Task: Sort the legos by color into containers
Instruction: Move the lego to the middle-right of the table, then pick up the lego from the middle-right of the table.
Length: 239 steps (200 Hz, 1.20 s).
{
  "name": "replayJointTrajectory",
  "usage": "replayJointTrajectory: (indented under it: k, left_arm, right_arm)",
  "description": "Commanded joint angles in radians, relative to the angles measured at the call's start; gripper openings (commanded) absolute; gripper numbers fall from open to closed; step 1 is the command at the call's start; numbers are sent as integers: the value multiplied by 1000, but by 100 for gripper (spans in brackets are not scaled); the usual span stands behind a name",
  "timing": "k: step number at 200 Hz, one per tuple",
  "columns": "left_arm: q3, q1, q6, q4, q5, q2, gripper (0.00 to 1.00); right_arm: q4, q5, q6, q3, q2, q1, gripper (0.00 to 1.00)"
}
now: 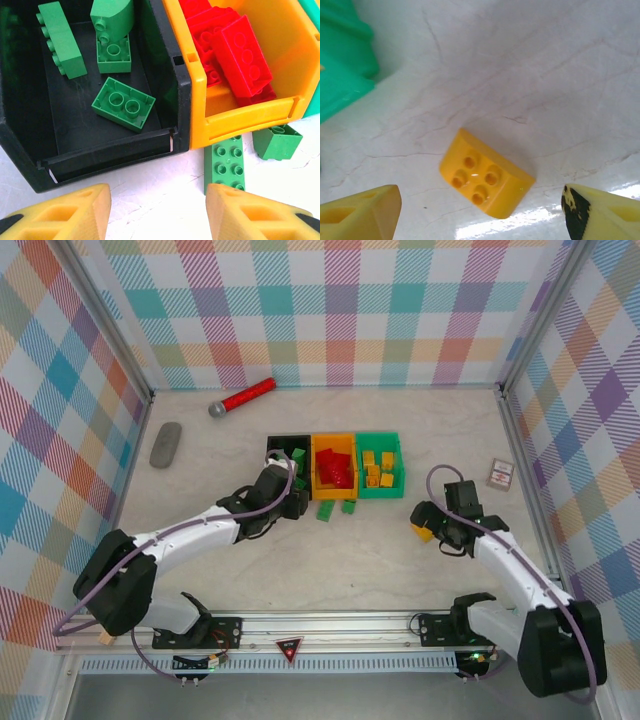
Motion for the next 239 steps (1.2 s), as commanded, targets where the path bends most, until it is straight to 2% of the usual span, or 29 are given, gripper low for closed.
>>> replayJointTrajectory:
  k: [1, 43, 73, 104, 145, 167, 202, 239]
  left_arm:
    - [-34, 8, 31, 41, 11, -40, 53]
    - [-76, 8, 27, 74, 11, -54, 53]
    - [-97, 8, 20, 98, 4, -52, 53]
    - [-105, 8, 11, 109, 10, -49, 53]
    - [-107, 8, 11, 109, 13, -57, 53]
    - [-108, 8, 10, 109, 17, -60, 53]
    - [-109, 8, 7, 110, 25, -64, 53]
    - [-108, 8, 5, 109, 33, -61, 53]
  right_arm:
    - [-18, -95, -14, 26, 71, -6, 84]
    - [10, -258, -52, 84, 250, -3, 84]
    - [47, -352, -39, 93, 310, 40, 84]
    - [19, -332, -38, 132, 316, 103, 84]
    - [-6, -312, -36, 170, 274, 118, 84]
    - [-63, -233, -62, 195, 243, 118, 84]
    - [-181, -33, -129, 256, 261, 117, 84]
    - [-177, -16, -160, 307, 396, 118, 81]
